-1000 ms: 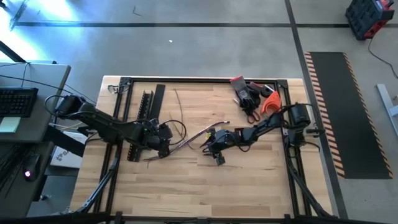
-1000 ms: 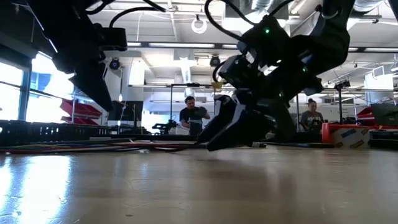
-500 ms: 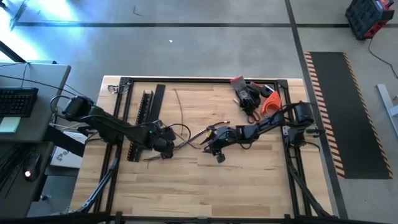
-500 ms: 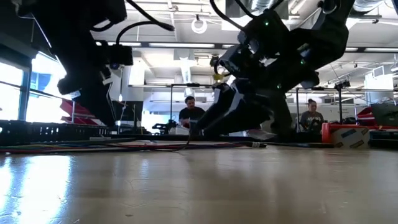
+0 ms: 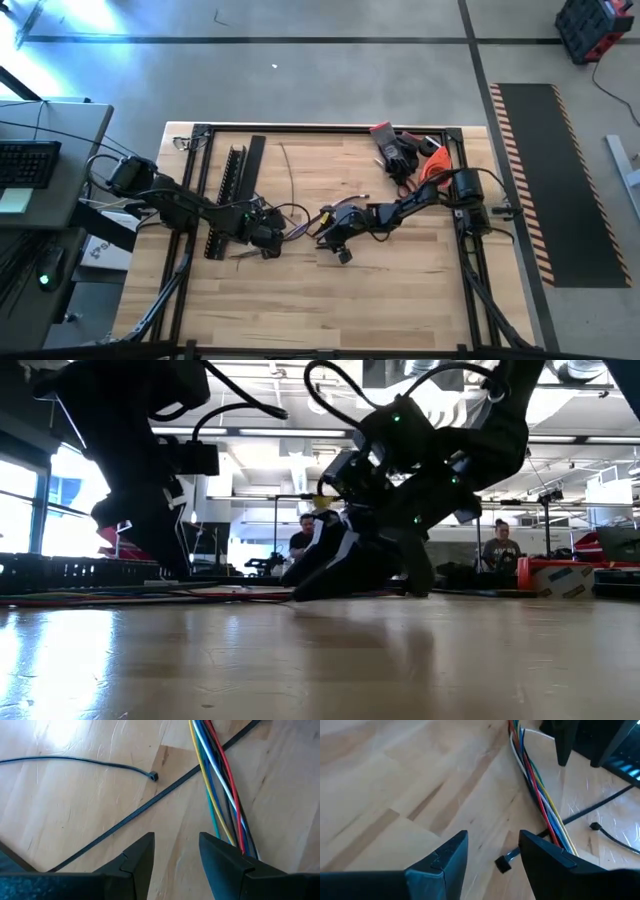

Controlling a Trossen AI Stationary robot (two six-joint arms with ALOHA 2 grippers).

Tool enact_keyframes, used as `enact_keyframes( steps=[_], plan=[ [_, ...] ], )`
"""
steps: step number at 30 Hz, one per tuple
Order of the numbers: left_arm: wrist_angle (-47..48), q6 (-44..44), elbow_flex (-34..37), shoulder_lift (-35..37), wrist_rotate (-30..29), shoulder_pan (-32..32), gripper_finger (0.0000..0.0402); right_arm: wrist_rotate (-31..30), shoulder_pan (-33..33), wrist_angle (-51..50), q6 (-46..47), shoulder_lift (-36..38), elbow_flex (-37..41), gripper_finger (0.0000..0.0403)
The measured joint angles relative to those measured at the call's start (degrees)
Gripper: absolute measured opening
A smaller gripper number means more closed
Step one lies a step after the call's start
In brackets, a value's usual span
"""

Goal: Ziptie cables
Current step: Wrap the cables together using the left black zip tie

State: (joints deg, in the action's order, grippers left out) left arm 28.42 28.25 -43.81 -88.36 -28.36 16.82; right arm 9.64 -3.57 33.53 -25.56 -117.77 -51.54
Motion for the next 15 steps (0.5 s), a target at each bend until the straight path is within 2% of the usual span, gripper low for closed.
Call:
enact_keyframes(
  steps=[5, 10, 15],
  plan=[
    [-0.3, 0.0, 0.0, 0.0, -0.6, 0.6, 0.0140, 0.0, 0.3, -0.9, 0.5, -0.1, -0.1, 0.0117],
    [-2.0, 0.0, 0.0, -0.3, -0.7, 0.6, 0.0140, -0.2, 0.1, -1.1, 2.1, -0.1, -0.2, 0.0021],
    [-3.6, 0.0, 0.0, -0.6, -3.1, 0.3, 0.0140, -3.8, -1.9, -3.1, 10.3, 0.6, -0.2, 0.0003]
  ],
)
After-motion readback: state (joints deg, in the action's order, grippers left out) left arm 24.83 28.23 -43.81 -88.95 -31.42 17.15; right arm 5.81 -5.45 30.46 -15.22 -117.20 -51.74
